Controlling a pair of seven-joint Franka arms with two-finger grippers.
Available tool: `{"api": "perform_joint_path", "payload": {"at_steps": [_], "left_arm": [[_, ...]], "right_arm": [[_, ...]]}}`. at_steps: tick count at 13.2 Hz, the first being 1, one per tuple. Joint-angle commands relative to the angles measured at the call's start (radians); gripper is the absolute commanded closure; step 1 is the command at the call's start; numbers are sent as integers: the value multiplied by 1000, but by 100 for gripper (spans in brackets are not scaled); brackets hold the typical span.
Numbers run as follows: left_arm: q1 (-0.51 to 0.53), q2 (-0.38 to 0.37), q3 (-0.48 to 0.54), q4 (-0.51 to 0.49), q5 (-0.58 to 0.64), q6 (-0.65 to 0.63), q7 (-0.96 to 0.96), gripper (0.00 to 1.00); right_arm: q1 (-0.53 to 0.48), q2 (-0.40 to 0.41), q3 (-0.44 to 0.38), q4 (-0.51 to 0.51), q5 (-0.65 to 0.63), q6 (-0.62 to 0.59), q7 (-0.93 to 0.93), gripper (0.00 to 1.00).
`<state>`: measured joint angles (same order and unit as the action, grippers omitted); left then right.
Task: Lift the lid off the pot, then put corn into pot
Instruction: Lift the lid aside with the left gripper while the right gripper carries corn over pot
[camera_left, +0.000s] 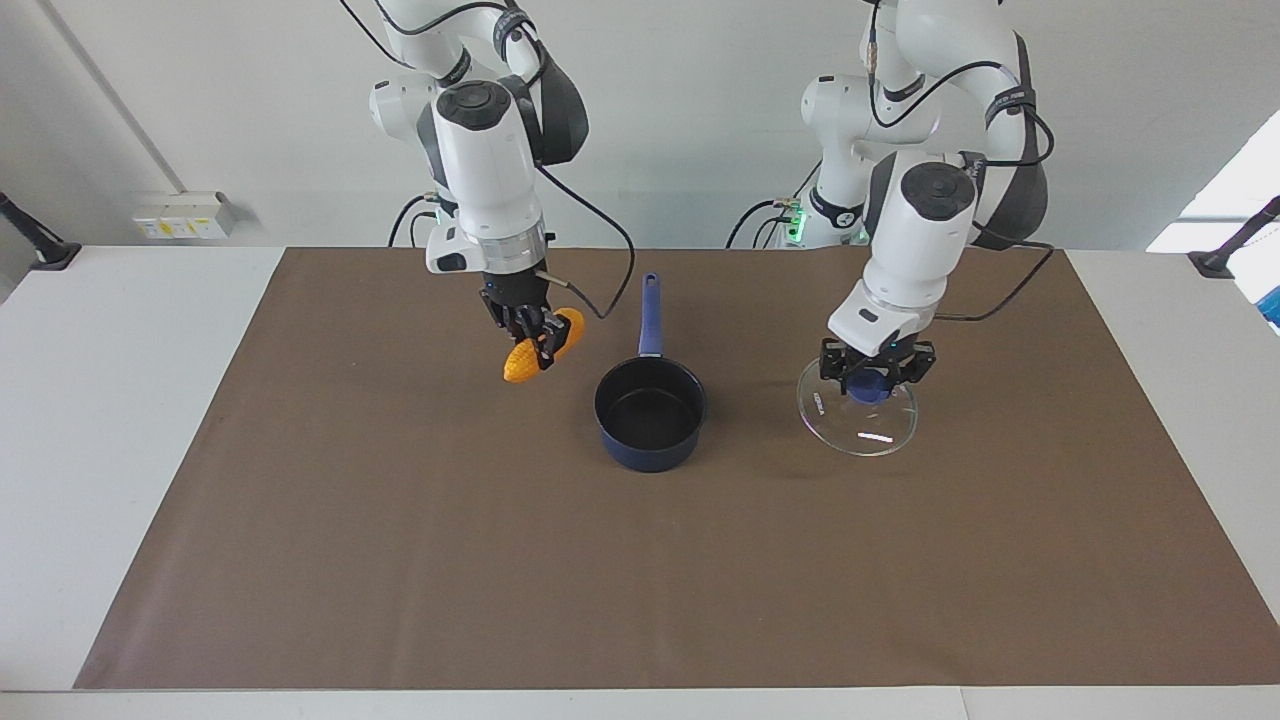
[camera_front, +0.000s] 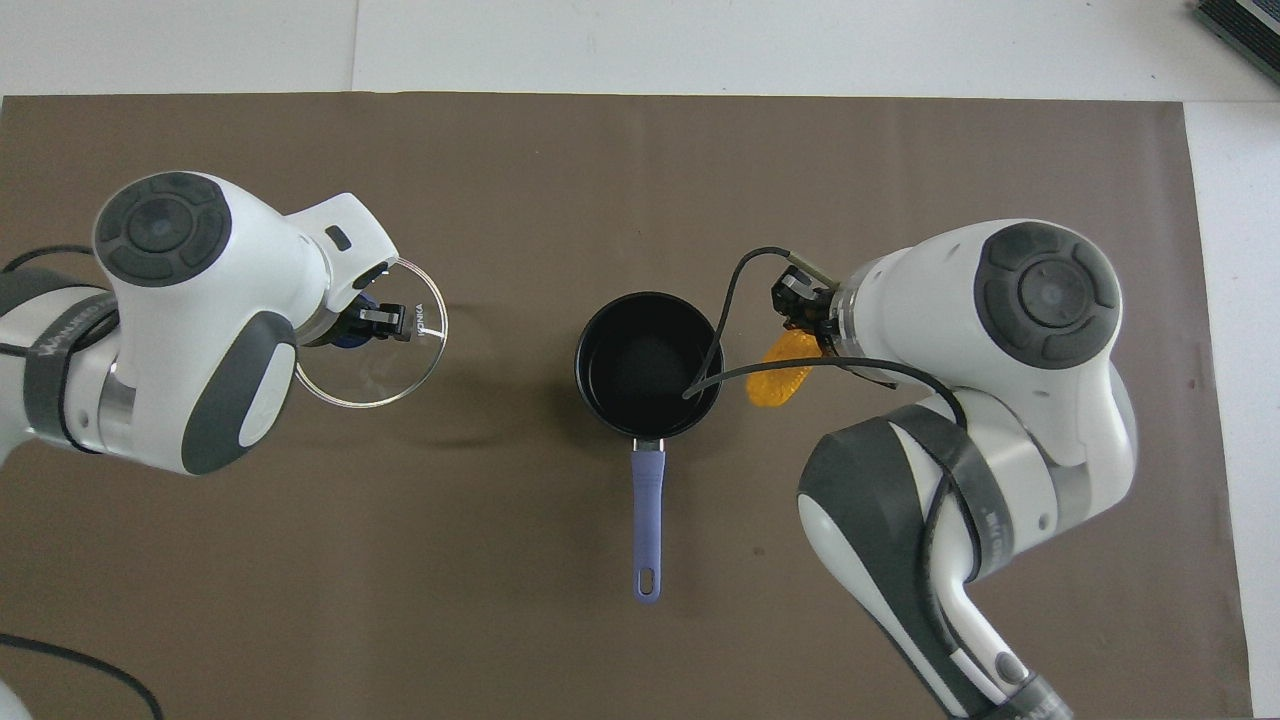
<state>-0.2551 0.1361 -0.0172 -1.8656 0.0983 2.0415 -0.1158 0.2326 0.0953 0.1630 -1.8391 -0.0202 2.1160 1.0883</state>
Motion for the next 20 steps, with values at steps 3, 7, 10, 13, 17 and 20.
{"api": "perform_joint_path", "payload": {"at_steps": [3, 7, 10, 13, 17, 20], "left_arm": [[158, -67, -15, -125, -17, 123, 211, 100], [256, -70, -14, -148, -100, 147, 408, 100], [304, -41, -14, -155, -121, 207, 484, 100], [341, -10, -14, -155, -149, 229, 564, 100], [336, 13, -10, -193, -149, 313, 564, 100], [320, 22, -10, -213, -149, 327, 516, 100]], "right_arm": [[101, 81, 1, 40, -14, 100, 64, 100], [128, 155, 7, 50, -27, 180, -64, 100], [157, 193, 9, 50, -84, 182, -390, 100], [181, 266, 10, 112, -158, 183, -476, 100], [195, 290, 12, 112, -201, 186, -605, 100], [194, 314, 12, 112, -190, 200, -625, 100]]}}
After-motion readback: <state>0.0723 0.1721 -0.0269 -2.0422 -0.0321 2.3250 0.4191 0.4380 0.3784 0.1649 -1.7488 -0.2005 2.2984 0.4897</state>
